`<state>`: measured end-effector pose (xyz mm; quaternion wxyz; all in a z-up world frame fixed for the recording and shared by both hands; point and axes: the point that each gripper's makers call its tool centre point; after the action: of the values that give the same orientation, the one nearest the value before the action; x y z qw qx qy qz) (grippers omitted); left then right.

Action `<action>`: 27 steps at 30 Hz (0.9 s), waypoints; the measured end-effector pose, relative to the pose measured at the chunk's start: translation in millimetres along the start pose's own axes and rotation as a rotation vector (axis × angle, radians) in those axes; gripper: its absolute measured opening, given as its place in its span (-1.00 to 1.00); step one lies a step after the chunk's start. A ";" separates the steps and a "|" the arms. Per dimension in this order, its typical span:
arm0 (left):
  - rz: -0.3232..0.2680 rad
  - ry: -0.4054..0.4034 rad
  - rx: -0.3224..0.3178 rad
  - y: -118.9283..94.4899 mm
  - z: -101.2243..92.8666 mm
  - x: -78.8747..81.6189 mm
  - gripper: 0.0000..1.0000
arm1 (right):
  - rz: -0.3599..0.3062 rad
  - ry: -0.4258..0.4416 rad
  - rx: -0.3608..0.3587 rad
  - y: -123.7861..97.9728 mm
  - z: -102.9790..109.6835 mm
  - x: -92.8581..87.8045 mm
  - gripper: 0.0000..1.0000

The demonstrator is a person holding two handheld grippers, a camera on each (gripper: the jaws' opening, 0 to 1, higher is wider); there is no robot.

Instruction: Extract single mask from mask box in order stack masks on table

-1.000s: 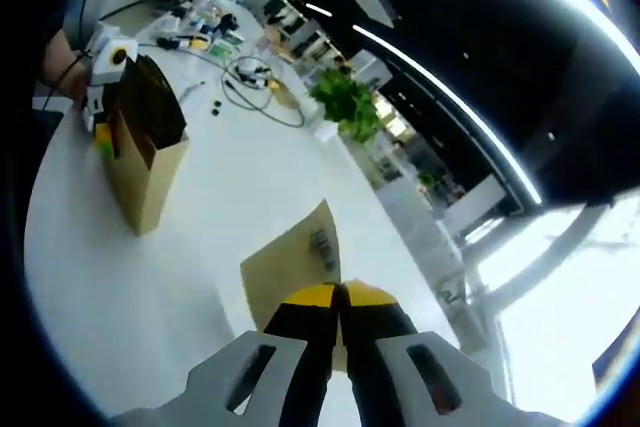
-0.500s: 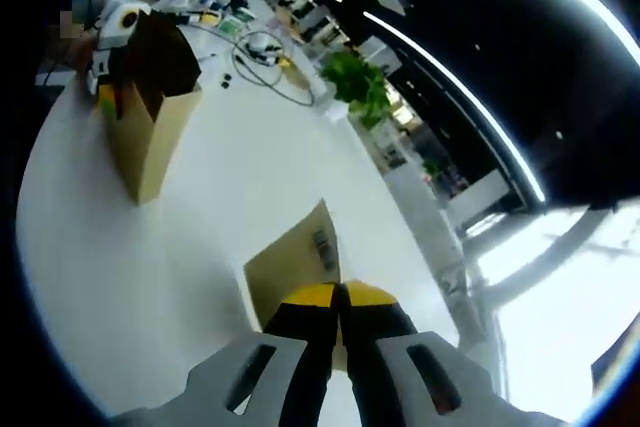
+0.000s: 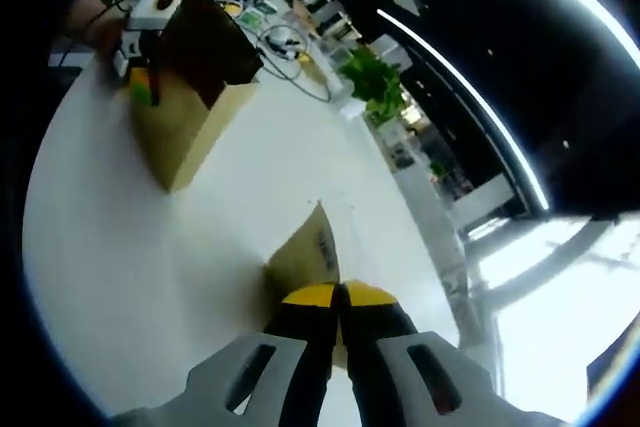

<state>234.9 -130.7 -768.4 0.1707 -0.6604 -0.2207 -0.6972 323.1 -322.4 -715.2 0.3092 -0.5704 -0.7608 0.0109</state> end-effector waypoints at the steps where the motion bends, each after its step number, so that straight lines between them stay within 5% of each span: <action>1: 0.000 0.000 0.000 -0.1 0.2 -0.2 -0.34 | -0.002 0.005 0.004 -1.2 2.2 -1.1 -1.00; 15: 0.008 0.001 0.000 0.6 -0.5 -1.5 -0.33 | 0.002 0.067 0.070 -10.3 46.0 -15.8 -1.00; 27: 0.011 0.005 0.003 -1.1 2.3 -3.8 -0.33 | 0.032 0.033 0.105 -12.8 86.5 -26.6 -1.00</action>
<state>236.5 -128.8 -772.2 0.1762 -0.6597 -0.2178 -0.6974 274.5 -321.0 -792.6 0.3511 -0.5657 -0.7447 0.0462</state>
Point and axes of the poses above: the point that each gripper's makers call its tool centre point, and the gripper's own axes: y roughly forward along the fingers, z roughly to its left, x roughly out of its top, and after that the axes turned 5 degrees about -x, right-handed
